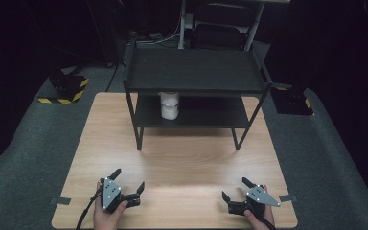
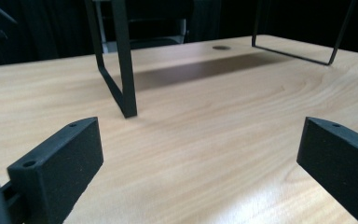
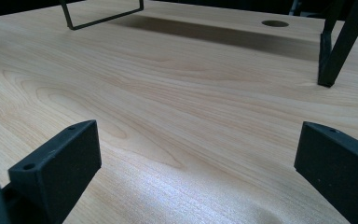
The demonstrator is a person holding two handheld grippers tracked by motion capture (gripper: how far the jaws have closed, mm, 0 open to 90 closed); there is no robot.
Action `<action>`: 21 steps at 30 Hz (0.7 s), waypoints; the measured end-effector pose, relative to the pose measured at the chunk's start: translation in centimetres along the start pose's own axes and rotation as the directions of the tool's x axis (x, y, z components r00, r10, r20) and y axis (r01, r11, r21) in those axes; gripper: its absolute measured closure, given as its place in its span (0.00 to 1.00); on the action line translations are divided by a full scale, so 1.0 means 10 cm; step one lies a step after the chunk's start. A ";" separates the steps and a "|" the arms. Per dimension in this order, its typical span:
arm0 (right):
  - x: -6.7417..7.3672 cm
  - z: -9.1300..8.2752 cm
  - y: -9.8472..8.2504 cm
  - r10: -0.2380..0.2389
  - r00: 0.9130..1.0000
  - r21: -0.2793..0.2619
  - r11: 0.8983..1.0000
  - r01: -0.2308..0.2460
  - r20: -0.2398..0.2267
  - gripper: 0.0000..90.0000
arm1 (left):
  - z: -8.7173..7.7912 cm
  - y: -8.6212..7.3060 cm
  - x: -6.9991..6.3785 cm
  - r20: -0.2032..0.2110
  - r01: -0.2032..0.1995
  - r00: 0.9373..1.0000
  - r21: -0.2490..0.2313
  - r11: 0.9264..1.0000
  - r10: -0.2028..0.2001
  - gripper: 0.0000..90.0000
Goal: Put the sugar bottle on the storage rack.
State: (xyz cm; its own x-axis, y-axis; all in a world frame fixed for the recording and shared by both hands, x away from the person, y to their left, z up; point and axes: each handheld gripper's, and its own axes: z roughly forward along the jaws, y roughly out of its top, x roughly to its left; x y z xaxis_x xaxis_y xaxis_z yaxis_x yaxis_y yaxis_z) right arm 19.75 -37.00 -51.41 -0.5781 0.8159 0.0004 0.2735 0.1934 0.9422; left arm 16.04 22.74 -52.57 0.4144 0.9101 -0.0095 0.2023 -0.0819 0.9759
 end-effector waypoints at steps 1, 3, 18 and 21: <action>0.01 0.00 0.00 -0.002 1.000 -0.002 1.000 0.002 0.002 0.00 | -0.01 -0.02 0.00 0.000 0.005 1.000 0.011 1.000 -0.005 0.01; 0.01 0.00 -0.01 -0.003 1.000 -0.003 1.000 0.003 0.004 0.00 | -0.01 -0.02 0.00 0.000 0.002 1.000 0.025 1.000 -0.002 0.00; 0.03 0.00 -0.01 0.002 1.000 -0.002 1.000 -0.002 0.016 0.00 | 0.01 0.08 -0.01 0.016 -0.066 0.998 0.121 0.990 0.064 0.01; 0.03 0.00 0.00 0.005 1.000 0.000 1.000 -0.005 0.016 0.00 | 0.01 0.07 -0.01 0.017 -0.059 0.998 0.115 0.992 0.057 0.01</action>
State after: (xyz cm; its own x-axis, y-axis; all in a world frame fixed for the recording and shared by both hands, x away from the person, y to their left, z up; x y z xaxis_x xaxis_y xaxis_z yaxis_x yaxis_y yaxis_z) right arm 19.59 -36.77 -51.41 -0.5649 0.8252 -0.0005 0.2764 0.1898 0.9421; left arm 16.21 22.60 -51.93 0.4399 0.8970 0.0427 0.2786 -0.1815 0.9431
